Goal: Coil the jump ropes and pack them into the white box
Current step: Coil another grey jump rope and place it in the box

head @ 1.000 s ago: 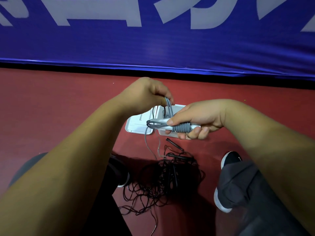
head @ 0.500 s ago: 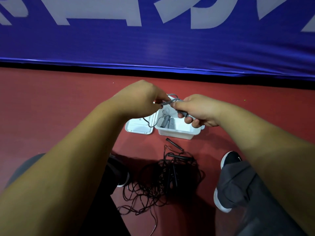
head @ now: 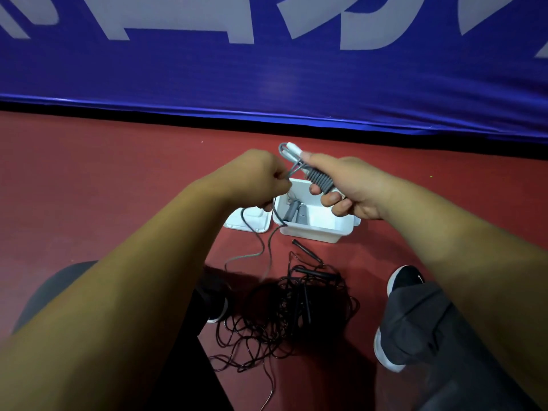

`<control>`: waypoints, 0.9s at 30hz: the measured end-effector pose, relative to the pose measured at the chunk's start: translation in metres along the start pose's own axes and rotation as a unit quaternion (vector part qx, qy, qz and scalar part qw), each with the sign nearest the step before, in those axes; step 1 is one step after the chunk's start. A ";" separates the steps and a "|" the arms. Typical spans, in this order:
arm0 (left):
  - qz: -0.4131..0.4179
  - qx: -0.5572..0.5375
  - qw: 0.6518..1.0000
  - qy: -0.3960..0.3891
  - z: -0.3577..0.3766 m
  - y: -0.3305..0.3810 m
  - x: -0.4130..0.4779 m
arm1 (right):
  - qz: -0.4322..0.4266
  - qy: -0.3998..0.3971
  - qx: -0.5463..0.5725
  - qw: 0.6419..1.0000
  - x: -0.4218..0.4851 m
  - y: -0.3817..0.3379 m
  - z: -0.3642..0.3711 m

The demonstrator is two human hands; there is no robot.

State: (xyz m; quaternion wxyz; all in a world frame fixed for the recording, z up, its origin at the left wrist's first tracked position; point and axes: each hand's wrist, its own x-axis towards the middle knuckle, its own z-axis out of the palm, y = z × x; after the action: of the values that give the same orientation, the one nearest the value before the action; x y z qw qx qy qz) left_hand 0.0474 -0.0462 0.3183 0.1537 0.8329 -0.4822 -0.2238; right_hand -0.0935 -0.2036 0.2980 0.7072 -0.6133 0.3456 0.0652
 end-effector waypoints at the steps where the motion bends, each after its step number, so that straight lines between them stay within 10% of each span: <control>1: -0.014 -0.051 0.999 0.002 0.002 0.001 0.000 | -0.006 0.007 0.014 1.000 0.000 -0.001 0.000; 13: 0.007 -0.448 0.894 0.010 0.003 0.010 0.004 | -0.006 0.055 0.088 0.995 0.001 -0.007 -0.010; 27: 0.003 -0.090 0.996 -0.029 0.001 -0.003 0.009 | -0.013 0.035 0.090 0.995 -0.003 -0.010 -0.015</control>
State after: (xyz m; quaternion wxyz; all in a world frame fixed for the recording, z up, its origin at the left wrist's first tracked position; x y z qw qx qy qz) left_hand 0.0534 -0.0524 0.3142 0.2146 0.8074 -0.4672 -0.2894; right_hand -0.0969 -0.2189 0.3075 0.7479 -0.5532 0.3668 0.0027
